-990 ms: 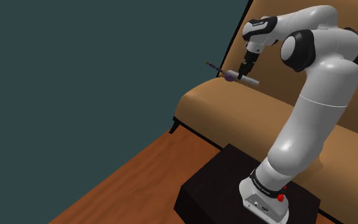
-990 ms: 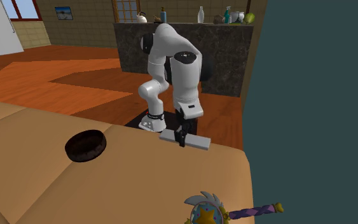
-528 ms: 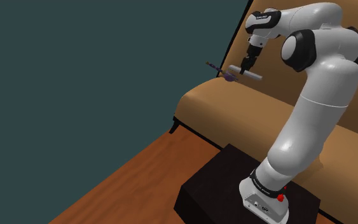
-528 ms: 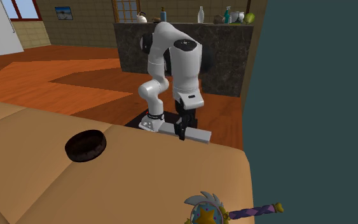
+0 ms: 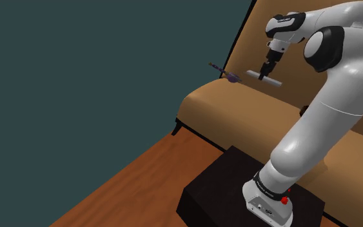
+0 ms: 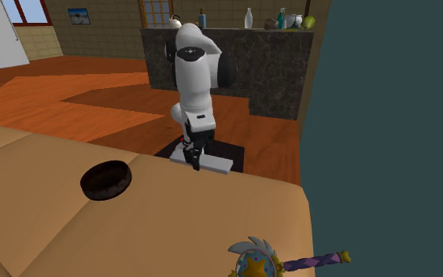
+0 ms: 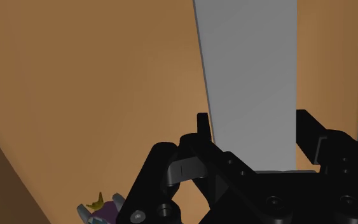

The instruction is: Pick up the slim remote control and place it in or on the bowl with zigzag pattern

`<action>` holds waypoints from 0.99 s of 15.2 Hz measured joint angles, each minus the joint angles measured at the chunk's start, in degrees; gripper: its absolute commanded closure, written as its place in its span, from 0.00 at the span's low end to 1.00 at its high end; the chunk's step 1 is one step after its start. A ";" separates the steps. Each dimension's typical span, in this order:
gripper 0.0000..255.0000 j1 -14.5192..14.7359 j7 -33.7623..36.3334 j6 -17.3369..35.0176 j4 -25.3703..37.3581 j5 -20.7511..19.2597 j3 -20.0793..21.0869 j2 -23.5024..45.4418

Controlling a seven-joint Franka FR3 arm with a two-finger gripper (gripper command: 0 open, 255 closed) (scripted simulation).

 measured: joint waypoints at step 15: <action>1.00 -8.27 -15.68 -0.21 -5.08 -6.74 -9.00 -7.14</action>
